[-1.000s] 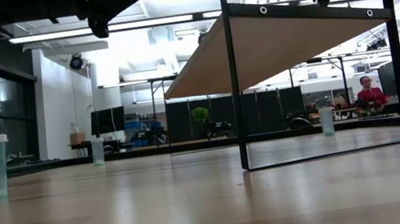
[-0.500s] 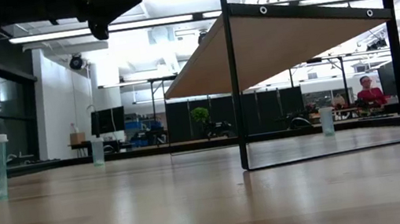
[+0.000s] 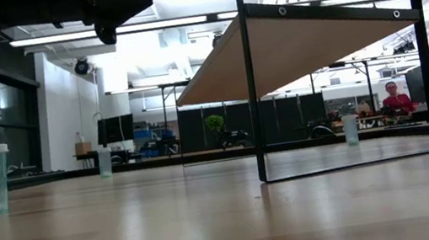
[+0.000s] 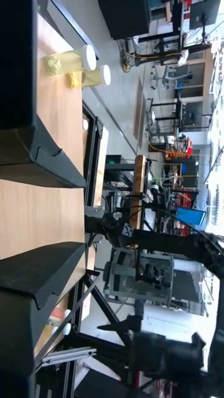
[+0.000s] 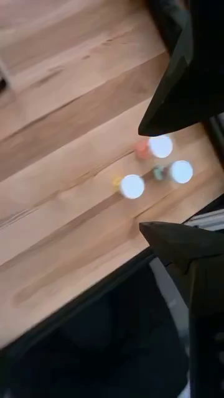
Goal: Pick and place medicine bottles onto shelf by color
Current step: Put the yellow pill bottle on the shelf aligned with the other yellow pill bottles
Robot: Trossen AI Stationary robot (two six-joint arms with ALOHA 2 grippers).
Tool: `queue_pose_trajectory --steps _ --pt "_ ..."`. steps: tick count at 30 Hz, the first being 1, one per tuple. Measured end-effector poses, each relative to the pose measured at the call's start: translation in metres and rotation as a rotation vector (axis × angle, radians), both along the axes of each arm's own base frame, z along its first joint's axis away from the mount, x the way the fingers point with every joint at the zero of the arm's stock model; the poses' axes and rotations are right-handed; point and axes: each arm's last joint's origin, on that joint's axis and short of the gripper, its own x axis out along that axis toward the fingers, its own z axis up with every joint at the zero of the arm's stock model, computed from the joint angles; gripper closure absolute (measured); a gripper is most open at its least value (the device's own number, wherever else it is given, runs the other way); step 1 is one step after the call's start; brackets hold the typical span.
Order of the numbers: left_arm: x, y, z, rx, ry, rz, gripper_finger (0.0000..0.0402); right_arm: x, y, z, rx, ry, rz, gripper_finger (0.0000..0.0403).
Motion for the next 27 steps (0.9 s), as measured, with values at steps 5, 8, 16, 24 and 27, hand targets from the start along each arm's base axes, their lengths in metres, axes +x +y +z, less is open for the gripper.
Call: queue_pose_trajectory --steps 5,8,16,24,27 --pt "0.0 0.0 0.0 0.0 0.002 0.0 0.0259 0.009 0.005 -0.029 -0.01 0.086 -0.009 0.0174" --pt "0.0 0.0 0.0 0.001 -0.004 0.001 0.0259 0.011 0.009 -0.042 0.032 0.065 -0.016 0.0174" --pt "0.0 0.0 0.001 0.0 -0.008 -0.003 0.0259 -0.004 0.013 -0.079 0.071 0.151 -0.129 0.0174" --pt "0.0 0.0 -0.001 -0.076 -0.005 -0.006 0.0259 -0.009 0.012 -0.089 0.047 0.151 -0.124 0.0174" --pt "0.0 0.0 -0.002 -0.079 0.001 -0.006 0.0259 -0.007 0.01 -0.089 0.03 0.125 -0.125 0.0174"
